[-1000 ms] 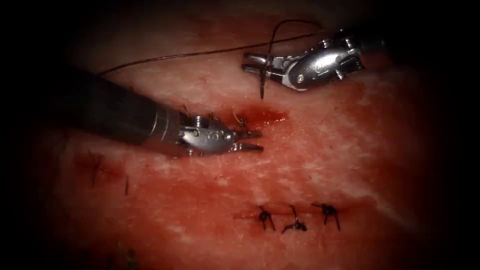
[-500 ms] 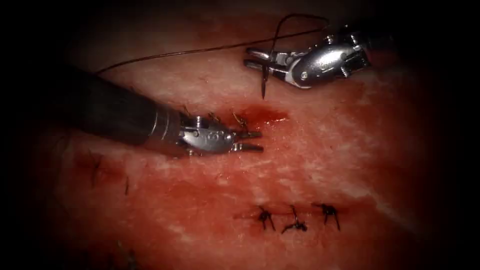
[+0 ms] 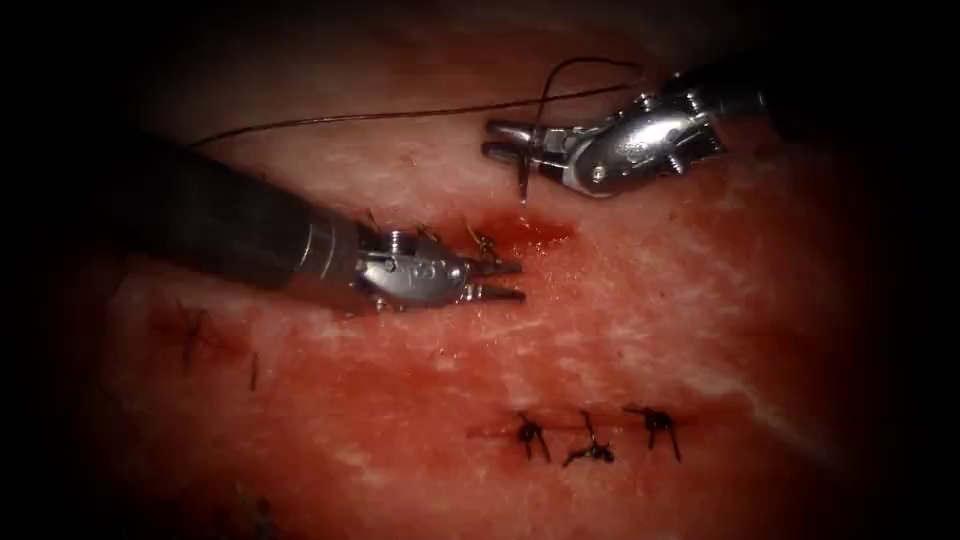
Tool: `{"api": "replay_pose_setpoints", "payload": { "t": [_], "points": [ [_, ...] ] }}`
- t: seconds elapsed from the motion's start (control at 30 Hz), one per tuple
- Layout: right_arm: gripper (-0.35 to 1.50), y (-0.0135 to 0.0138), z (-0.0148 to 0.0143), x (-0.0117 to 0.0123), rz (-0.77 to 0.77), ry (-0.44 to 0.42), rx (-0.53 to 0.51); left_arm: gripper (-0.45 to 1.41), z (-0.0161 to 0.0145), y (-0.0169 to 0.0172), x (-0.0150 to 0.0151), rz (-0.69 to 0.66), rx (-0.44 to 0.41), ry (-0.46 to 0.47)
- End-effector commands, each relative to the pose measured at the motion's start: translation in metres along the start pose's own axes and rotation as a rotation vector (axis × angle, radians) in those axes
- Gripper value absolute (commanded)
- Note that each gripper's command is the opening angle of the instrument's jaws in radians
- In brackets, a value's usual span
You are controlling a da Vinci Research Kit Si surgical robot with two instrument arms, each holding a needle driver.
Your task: Wound Closure
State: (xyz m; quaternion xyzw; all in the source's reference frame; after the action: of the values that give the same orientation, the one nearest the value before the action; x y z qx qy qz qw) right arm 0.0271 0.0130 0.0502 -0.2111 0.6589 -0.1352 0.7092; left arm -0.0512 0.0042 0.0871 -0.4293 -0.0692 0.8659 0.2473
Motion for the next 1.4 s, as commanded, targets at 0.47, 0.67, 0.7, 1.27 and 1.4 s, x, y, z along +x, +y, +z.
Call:
{"api": "replay_pose_setpoints", "payload": {
  "t": [0.47,0.67,0.7,1.27,1.4],
  "points": [
    [-0.35,-0.0083,-0.0006,0.0001,-0.064,0.042,-0.028,0.01,0.0006,0.0005,-0.0005,0.0,-0.003,-0.001],
    [-0.35,-0.0112,-0.0027,0.0005,-0.086,0.034,0.004,0.01,0.0007,0.0005,-0.0006,0.0,-0.002,-0.001],
    [-0.35,-0.0116,-0.0031,0.0004,-0.089,0.03,0.005,0.01,0.0007,0.0005,-0.0006,0.0,-0.002,-0.001],
    [-0.35,-0.0134,-0.0065,-0.0001,-0.081,-0.04,0.007,-0.04,0.0007,0.0006,-0.0008,0.002,-0.001,-0.001],
    [-0.35,-0.0122,-0.0057,0.0004,-0.069,-0.043,0.0,-0.04,0.0007,0.0006,-0.0008,0.002,-0.001,-0.001]
  ]
}}
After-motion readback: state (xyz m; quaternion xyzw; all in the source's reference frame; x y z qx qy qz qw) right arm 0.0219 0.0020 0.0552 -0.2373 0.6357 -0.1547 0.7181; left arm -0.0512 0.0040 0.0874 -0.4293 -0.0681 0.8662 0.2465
